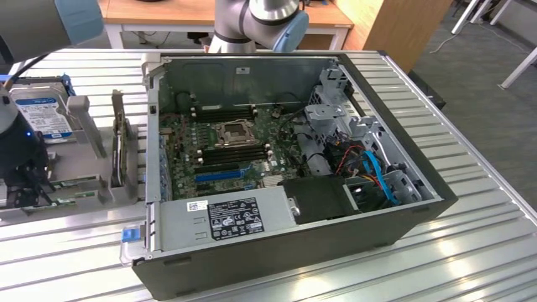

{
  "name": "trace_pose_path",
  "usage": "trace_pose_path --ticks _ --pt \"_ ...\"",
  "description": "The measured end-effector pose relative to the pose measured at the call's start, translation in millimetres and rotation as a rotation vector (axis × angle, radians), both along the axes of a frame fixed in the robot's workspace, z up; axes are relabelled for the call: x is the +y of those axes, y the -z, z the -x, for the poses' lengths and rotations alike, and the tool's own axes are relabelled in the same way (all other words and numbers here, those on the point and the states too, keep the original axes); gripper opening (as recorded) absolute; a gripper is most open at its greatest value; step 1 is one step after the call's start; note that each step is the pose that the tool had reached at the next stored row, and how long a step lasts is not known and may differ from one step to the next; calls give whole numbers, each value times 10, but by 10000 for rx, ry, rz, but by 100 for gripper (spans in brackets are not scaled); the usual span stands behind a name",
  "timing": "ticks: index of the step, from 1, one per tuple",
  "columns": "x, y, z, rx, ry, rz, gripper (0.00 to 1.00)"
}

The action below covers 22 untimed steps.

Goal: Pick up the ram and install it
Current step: 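Pick up the ram and move it above insertion slot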

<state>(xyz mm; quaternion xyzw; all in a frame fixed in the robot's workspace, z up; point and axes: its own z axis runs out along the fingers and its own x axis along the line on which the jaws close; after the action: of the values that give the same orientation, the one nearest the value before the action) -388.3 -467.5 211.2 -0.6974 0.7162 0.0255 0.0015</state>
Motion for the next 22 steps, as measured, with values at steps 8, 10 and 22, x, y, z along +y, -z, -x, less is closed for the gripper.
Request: trace_pose_path --ticks 8,10,22 --pt "1 7 -130 2 0 2 30" --pt "1 9 -168 3 -1 2 30" --pt "1 49 -190 4 -5 4 30"
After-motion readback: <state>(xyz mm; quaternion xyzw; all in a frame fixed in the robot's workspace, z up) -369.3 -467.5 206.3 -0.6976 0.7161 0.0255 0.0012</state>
